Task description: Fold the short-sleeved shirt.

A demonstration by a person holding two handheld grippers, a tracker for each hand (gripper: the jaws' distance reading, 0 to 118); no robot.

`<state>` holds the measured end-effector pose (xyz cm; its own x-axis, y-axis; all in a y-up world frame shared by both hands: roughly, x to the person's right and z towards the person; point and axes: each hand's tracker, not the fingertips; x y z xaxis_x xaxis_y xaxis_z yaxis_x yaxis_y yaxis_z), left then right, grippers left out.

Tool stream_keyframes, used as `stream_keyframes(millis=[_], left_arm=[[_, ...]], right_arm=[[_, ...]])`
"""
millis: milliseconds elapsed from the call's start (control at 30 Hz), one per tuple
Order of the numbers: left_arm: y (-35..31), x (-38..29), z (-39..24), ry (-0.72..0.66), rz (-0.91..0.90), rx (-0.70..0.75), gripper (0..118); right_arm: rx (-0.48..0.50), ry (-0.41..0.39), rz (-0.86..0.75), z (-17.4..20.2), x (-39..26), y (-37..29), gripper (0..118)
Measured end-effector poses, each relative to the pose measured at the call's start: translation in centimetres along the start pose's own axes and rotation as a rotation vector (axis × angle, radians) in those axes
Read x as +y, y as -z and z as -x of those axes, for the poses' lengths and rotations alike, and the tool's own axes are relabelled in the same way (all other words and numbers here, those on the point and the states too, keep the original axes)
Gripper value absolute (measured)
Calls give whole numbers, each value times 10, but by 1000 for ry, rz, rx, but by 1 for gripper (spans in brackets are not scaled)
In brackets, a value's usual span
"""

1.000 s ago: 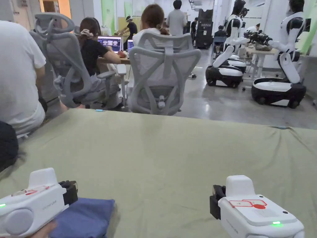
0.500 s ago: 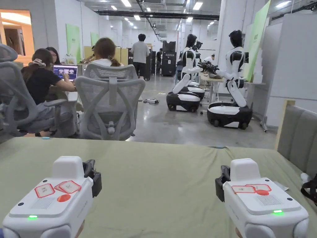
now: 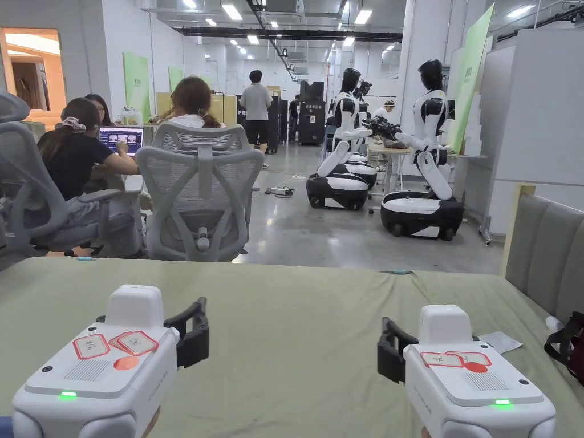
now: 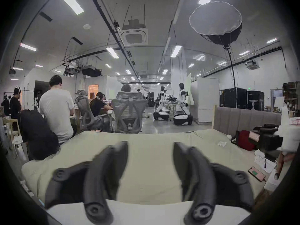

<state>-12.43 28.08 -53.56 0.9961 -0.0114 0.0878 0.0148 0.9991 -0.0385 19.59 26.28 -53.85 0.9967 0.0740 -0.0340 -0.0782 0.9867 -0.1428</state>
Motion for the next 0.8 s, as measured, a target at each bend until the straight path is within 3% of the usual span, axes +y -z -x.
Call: stream_keyframes(millis=[67, 167, 567, 800], left_arm=[[-1, -1, -4, 0, -4, -5, 117], [-7, -2, -7, 68, -62, 34, 118], [-10, 4, -2, 38, -54, 10, 118], [-8, 0, -3, 51, -32, 19, 118]], right_arm=[[1, -5, 10, 2, -1, -1, 118], [-18, -14, -17, 5, -2, -6, 118], [36, 3, 10, 12, 6, -10, 118], [-52, -19, 44, 27, 18, -11, 118]])
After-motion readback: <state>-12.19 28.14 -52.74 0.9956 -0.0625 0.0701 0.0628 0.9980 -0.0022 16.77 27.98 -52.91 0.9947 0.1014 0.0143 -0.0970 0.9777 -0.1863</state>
